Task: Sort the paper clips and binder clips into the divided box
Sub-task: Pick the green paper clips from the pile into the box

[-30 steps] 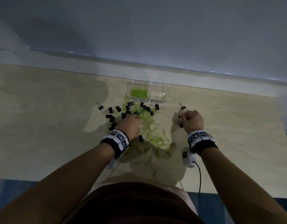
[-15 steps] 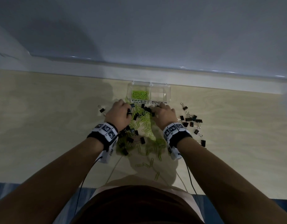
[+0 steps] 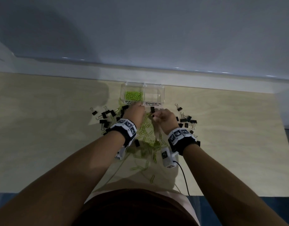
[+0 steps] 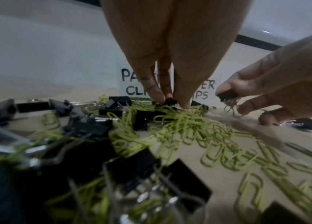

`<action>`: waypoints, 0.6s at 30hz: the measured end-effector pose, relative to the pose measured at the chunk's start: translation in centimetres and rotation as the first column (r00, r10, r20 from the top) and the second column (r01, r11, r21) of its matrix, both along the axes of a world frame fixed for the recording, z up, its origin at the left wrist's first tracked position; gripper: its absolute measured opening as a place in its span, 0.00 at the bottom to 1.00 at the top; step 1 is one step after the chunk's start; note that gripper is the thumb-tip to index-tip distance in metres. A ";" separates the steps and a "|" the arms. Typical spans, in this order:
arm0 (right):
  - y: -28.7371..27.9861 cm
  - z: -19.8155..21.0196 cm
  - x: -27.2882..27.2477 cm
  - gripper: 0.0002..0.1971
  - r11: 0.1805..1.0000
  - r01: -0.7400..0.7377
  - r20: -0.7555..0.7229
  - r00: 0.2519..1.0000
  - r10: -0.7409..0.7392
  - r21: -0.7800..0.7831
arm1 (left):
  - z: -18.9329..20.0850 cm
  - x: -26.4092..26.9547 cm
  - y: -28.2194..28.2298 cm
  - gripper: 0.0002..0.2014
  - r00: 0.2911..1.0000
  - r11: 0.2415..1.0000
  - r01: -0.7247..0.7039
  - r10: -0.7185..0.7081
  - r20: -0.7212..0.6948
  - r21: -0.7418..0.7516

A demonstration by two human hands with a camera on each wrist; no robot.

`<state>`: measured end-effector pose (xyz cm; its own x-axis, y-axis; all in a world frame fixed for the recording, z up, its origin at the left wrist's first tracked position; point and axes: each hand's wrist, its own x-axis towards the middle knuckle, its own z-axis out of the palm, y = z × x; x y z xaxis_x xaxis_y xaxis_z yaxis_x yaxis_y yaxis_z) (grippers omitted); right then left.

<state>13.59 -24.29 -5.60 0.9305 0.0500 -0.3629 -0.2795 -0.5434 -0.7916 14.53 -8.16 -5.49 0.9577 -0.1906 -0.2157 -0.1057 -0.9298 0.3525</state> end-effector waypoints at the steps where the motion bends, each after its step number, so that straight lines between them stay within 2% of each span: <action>1: -0.4 0.0 -0.1 0.11 0.996 0.054 -0.024 0.998 -0.052 0.078 | -0.2 -0.1 0.3 0.05 1.000 1.000 -0.017 0.017 -0.013 0.005; 4: -1.4 0.8 -0.5 0.07 0.938 0.210 -0.147 0.974 -0.175 0.275 | -0.5 -0.6 1.5 0.05 0.995 0.996 -0.085 0.085 -0.045 0.013; 6: -2.0 1.3 -0.7 0.05 0.815 0.354 -0.271 0.929 -0.251 0.458 | -0.3 -0.9 2.1 0.04 0.988 0.988 -0.148 0.146 -0.059 -0.040; 8: -2.5 1.8 -0.7 0.07 0.689 0.436 -0.351 0.896 -0.272 0.579 | 0.1 -1.3 2.8 0.05 0.978 0.975 -0.202 0.196 -0.071 -0.096; 9: -2.7 1.9 -0.7 0.07 0.646 0.456 -0.378 0.886 -0.267 0.612 | 0.3 -1.5 3.2 0.05 0.973 0.968 -0.225 0.218 -0.072 -0.109; 10: -2.9 2.1 -0.7 0.06 0.637 0.457 -0.386 0.885 -0.259 0.621 | 0.4 -1.8 3.6 0.05 0.969 0.963 -0.246 0.240 -0.065 -0.110; 14: -2.8 2.3 -0.9 0.03 0.688 0.410 -0.373 0.903 -0.213 0.599 | 0.7 -2.7 5.2 0.05 0.955 0.953 -0.296 0.295 -0.020 -0.064; 16: -2.5 2.5 -0.9 0.03 0.779 0.316 -0.335 0.931 -0.144 0.541 | 0.8 -3.0 5.3 0.08 0.960 0.960 -0.279 0.278 -0.046 -0.017; 18: -2.4 2.6 -0.8 0.03 0.898 0.169 -0.255 0.965 -0.066 0.407 | 0.8 -3.1 5.0 0.12 0.969 0.973 -0.230 0.232 -0.079 0.037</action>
